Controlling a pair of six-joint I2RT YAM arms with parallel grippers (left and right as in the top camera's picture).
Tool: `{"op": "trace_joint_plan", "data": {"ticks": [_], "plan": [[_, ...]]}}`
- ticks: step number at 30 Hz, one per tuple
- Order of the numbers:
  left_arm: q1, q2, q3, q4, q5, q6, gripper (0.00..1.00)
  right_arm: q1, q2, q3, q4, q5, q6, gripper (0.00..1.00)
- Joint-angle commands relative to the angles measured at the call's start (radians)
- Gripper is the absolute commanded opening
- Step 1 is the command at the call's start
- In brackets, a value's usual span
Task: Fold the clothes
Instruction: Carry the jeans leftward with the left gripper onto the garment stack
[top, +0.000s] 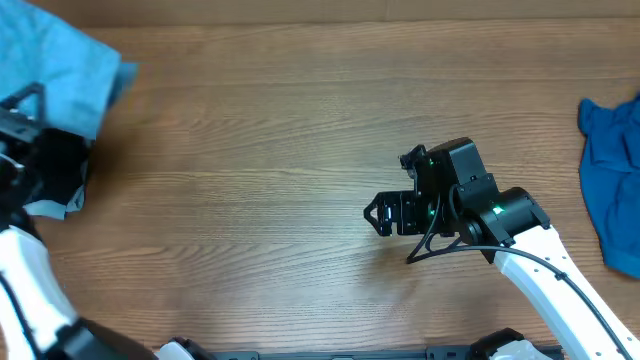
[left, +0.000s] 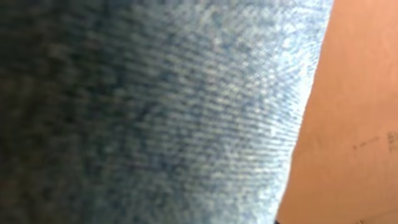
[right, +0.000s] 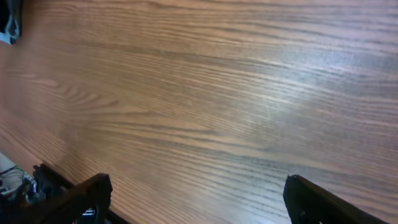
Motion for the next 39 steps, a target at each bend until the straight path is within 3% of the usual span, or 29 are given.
{"op": "trace_joint_plan", "data": {"ticks": [1, 12, 16, 22, 25, 34, 35, 37, 38, 39], "plan": [[0.071, 0.151, 0.145, 0.023, 0.152, 0.103, 0.04, -0.004, -0.016, 0.026, -0.014, 0.003, 0.0, 0.92], [0.132, 0.494, 0.283, 0.125, 0.194, 0.26, 0.04, -0.004, -0.016, 0.026, -0.025, -0.036, 0.011, 0.92], [0.161, 0.587, 0.283, 0.023, 0.163, 0.268, 0.04, -0.004, -0.016, 0.026, -0.038, -0.046, 0.034, 0.92], [0.239, 0.598, 0.281, -0.286, -0.091, 0.303, 0.06, -0.004, -0.016, 0.026, -0.04, -0.046, 0.034, 0.92], [0.259, 0.598, 0.281, -0.296, -0.089, 0.314, 0.14, -0.004, -0.016, 0.026, -0.04, -0.046, 0.034, 0.92], [0.309, 0.598, 0.281, -0.247, -0.111, 0.276, 0.15, -0.003, -0.016, 0.026, -0.069, -0.046, 0.034, 0.91], [0.309, 0.598, 0.281, -0.25, -0.125, 0.272, 0.22, -0.003, -0.016, 0.026, -0.068, -0.046, 0.034, 0.91], [0.309, 0.598, 0.281, -0.249, -0.124, 0.26, 0.26, -0.003, -0.016, 0.026, -0.069, -0.046, 0.034, 0.92], [0.309, 0.598, 0.281, -0.246, -0.122, 0.252, 0.36, -0.003, -0.016, 0.026, -0.069, -0.046, 0.034, 0.92], [0.309, 0.598, 0.281, -0.246, -0.12, 0.245, 0.39, -0.003, -0.016, 0.026, -0.069, -0.046, 0.034, 0.92]]}}
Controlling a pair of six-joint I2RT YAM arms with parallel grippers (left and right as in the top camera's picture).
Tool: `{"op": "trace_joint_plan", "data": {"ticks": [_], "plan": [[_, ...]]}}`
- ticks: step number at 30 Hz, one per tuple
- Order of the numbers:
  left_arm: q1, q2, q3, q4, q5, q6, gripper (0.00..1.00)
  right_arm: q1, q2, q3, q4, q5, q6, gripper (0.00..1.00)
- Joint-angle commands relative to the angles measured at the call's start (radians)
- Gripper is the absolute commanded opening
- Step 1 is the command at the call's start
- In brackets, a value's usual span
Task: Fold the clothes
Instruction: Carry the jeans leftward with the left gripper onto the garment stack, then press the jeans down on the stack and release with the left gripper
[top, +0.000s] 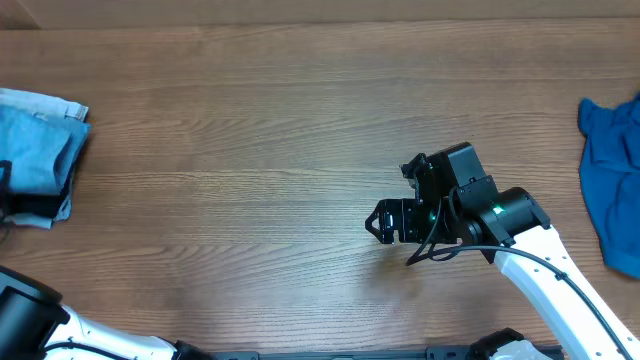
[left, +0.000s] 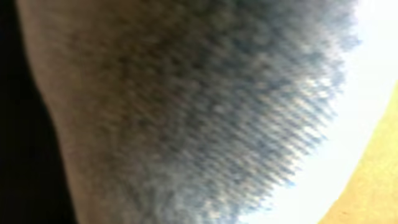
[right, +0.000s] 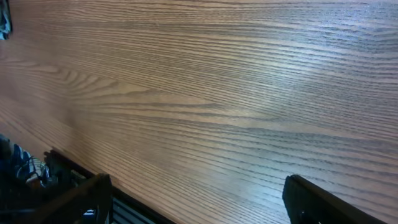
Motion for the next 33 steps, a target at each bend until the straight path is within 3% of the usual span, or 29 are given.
{"op": "trace_joint_plan", "data": {"ticks": [1, 7, 9, 15, 21, 29, 33], "plan": [[0.036, -0.007, 0.029, 0.012, -0.092, -0.029, 0.41, -0.003, -0.016, 0.024, 0.003, -0.008, 0.004, 0.92], [0.037, -0.007, 0.029, 0.06, 0.017, -0.094, 0.68, -0.004, -0.016, 0.024, 0.01, -0.007, 0.003, 0.92], [0.037, -0.009, 0.029, 0.06, 0.044, -0.116, 1.0, -0.004, -0.016, 0.024, 0.009, -0.003, 0.003, 0.92], [0.056, -0.015, 0.029, 0.026, 0.137, -0.214, 1.0, -0.003, -0.016, 0.024, 0.01, 0.0, 0.003, 0.92], [0.097, -0.085, 0.029, -0.018, 0.248, -0.201, 1.0, -0.003, -0.016, 0.024, 0.016, 0.003, 0.003, 0.92], [0.11, -0.523, 0.029, -0.486, -0.043, 0.105, 1.0, -0.004, -0.016, 0.024, 0.029, 0.003, 0.004, 0.92], [0.039, -0.707, 0.029, -0.555, -0.067, 0.328, 1.0, -0.004, -0.016, 0.024, 0.035, 0.003, 0.004, 0.93]]}}
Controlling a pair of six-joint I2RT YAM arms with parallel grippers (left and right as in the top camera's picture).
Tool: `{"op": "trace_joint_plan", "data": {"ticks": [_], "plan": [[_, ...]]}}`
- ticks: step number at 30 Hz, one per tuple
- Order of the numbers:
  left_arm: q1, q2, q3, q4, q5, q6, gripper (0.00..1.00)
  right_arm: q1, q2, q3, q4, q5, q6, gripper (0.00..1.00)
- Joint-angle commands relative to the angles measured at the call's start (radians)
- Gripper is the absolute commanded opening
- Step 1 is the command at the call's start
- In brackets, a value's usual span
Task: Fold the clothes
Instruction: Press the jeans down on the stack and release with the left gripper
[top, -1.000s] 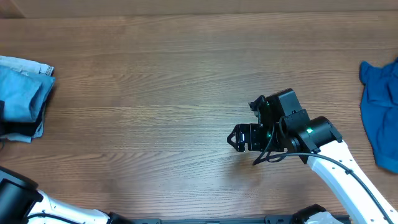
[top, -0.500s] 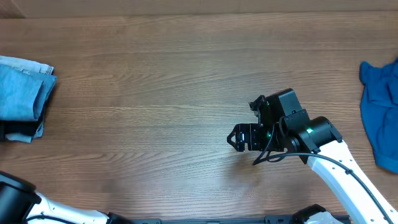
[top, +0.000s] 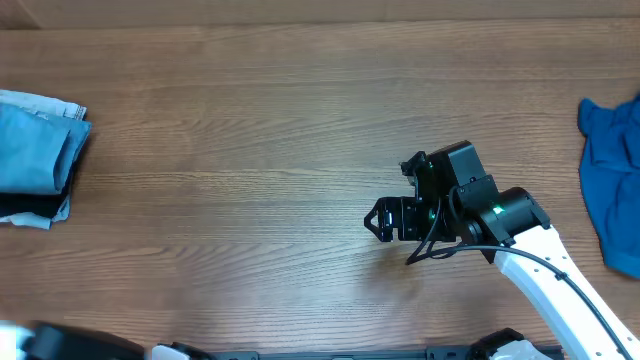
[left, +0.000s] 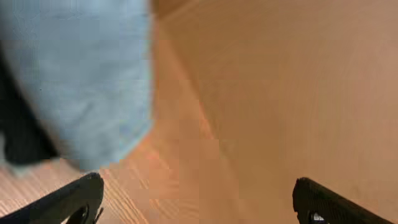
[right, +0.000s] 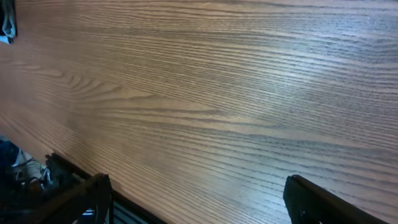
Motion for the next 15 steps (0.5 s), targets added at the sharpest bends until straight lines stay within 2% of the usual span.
{"op": "trace_joint_plan", "data": {"ticks": [1, 2, 3, 4, 6, 7, 9, 10, 15], "plan": [[-0.09, -0.153, 0.015, -0.021, -0.075, 0.295, 1.0, -0.004, -0.016, 0.024, 0.012, 0.002, 0.003, 0.93], [-0.129, -0.178, 0.015, 0.003, -0.137, 0.345, 1.0, -0.004, -0.016, 0.024, 0.012, 0.002, 0.003, 0.93], [-0.16, -0.188, 0.016, 0.015, -0.233, 0.34, 1.0, -0.004, -0.016, 0.024, 0.011, 0.002, 0.003, 0.93], [-0.209, -0.189, 0.019, 0.024, -0.383, 0.33, 1.0, -0.004, -0.016, 0.024, 0.01, 0.002, 0.003, 0.93], [-0.293, -0.171, 0.021, 0.041, -0.533, 0.422, 0.66, -0.004, -0.016, 0.024, 0.006, 0.002, -0.001, 0.93], [-0.328, -0.157, 0.021, 0.048, -0.599, 0.447, 0.57, -0.003, -0.016, 0.024, 0.006, 0.002, -0.001, 0.93], [-0.403, -0.113, 0.021, 0.067, -0.816, 0.461, 0.31, -0.003, -0.016, 0.024, 0.006, 0.002, -0.001, 0.93], [-0.419, -0.092, 0.021, 0.085, -0.869, 0.461, 0.22, -0.003, -0.016, 0.024, 0.006, 0.002, 0.0, 0.93], [-0.43, 0.077, 0.021, 0.298, -0.935, 0.461, 0.1, -0.003, -0.016, 0.024, -0.003, 0.002, 0.0, 0.93]]}}
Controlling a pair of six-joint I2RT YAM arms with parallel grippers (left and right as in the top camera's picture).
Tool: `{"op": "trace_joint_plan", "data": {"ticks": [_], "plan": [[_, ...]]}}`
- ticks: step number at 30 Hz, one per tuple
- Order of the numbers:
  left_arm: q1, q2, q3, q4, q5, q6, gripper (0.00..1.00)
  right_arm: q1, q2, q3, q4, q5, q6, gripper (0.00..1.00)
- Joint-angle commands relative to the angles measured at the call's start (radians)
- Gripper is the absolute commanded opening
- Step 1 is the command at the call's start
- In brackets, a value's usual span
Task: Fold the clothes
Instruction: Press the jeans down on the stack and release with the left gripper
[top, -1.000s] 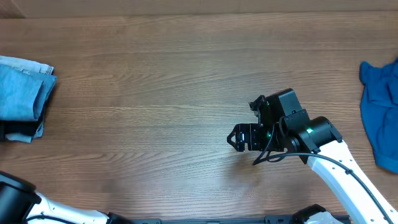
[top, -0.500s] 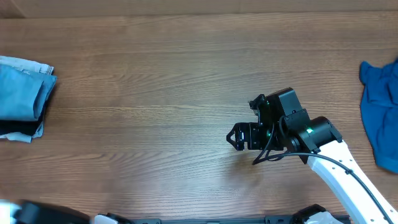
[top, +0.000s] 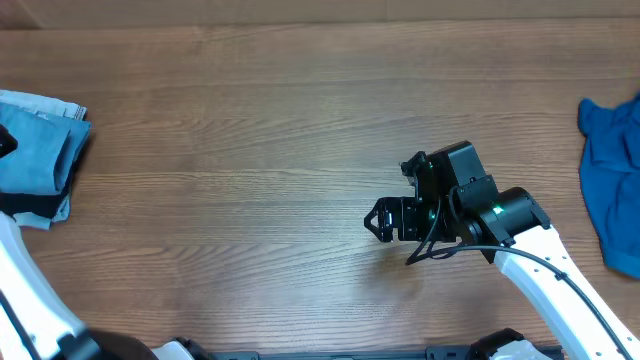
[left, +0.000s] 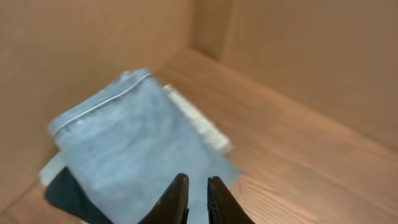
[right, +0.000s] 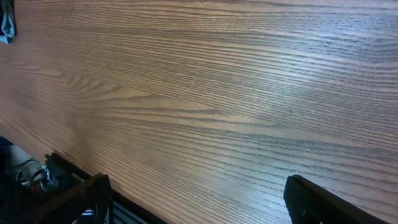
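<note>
A folded light blue denim piece (top: 35, 150) lies at the table's left edge, on top of a dark garment (left: 65, 198). In the left wrist view the denim (left: 134, 134) shows whole, just beyond my left gripper (left: 198, 186). That gripper is shut, its fingers nearly touching with nothing between them. A crumpled blue garment (top: 612, 180) lies at the right edge. My right gripper (top: 385, 218) hovers over bare wood right of centre. In its own view the right gripper (right: 196, 199) is open wide with nothing in it.
The wooden table (top: 260, 130) stretches between the two piles. Brown walls (left: 292, 56) close in the corner behind the folded stack. The left arm's white link (top: 25, 290) runs along the lower left edge. A black rail (right: 124, 208) marks the table's near edge.
My left gripper was open wide close beside the folded denim; now it is shut and stands further back, with the whole stack in view. The right arm has not moved.
First the left arm was at the light blue cloth spread at the upper left, denim filling its view. Then the cloth lay as a compact fold at the left edge. Then the left gripper was open off it, and now it is shut. The right gripper stayed open throughout.
</note>
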Motion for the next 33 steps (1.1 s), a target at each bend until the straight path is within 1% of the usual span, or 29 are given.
{"op": "trace_joint_plan", "data": {"ticks": [1, 2, 4, 8, 9, 11, 13, 14, 15, 16, 17, 19, 22, 23, 25, 29, 33], "plan": [[0.0, 0.128, 0.01, 0.135, -0.199, 0.034, 0.13, -0.003, -0.016, 0.024, -0.001, 0.002, 0.0, 0.93], [-0.001, 0.161, 0.01, 0.18, -0.229, 0.039, 0.19, -0.003, -0.016, 0.024, -0.002, 0.002, 0.0, 0.93], [-0.001, 0.224, 0.01, 0.256, -0.241, 0.068, 0.19, -0.003, -0.016, 0.024, -0.007, 0.002, 0.0, 0.93], [-0.001, 0.332, 0.01, 0.37, -0.264, 0.075, 0.18, -0.003, -0.016, 0.024, -0.037, -0.002, 0.007, 0.93], [-0.001, 0.357, 0.01, 0.397, -0.273, 0.076, 0.18, -0.003, -0.016, 0.024, -0.053, -0.002, 0.008, 0.91], [-0.001, 0.404, 0.01, 0.442, -0.288, 0.084, 0.2, -0.003, -0.016, 0.024, -0.09, -0.001, 0.008, 0.9], [0.0, 0.463, 0.01, 0.465, -0.376, 0.087, 0.2, -0.003, -0.016, 0.024, -0.123, -0.002, 0.008, 0.89], [0.001, 0.493, 0.01, 0.473, -0.456, 0.086, 0.21, -0.003, -0.016, 0.024, -0.139, -0.001, 0.008, 0.89], [0.005, 0.523, 0.01, 0.473, -0.531, 0.085, 0.22, -0.004, -0.016, 0.024, -0.153, -0.001, 0.008, 0.88], [0.012, 0.553, 0.01, 0.47, -0.569, 0.086, 0.22, -0.003, -0.016, 0.024, -0.156, -0.002, 0.008, 0.88], [0.022, 0.583, 0.01, 0.458, -0.598, 0.085, 0.23, -0.003, -0.016, 0.024, -0.157, -0.001, 0.013, 0.87], [0.048, 0.638, 0.01, 0.409, -0.613, 0.046, 0.22, -0.003, -0.016, 0.024, -0.157, -0.002, 0.028, 0.87], [0.084, 0.693, 0.01, 0.338, -0.595, -0.051, 0.19, -0.003, -0.016, 0.024, -0.161, -0.002, 0.039, 0.87], [0.093, 0.706, 0.01, 0.326, -0.578, -0.06, 0.18, -0.004, -0.016, 0.024, -0.166, -0.002, 0.04, 0.87], [0.106, 0.72, 0.01, 0.308, -0.526, -0.064, 0.2, -0.003, -0.016, 0.024, -0.174, -0.002, 0.042, 0.87], [0.098, 0.695, 0.012, 0.304, -0.506, -0.053, 0.2, -0.003, -0.016, 0.024, -0.173, -0.014, 0.042, 0.87], [0.078, 0.6, 0.022, 0.309, -0.498, -0.029, 0.27, -0.003, -0.016, 0.024, -0.166, -0.016, 0.04, 0.87]]}}
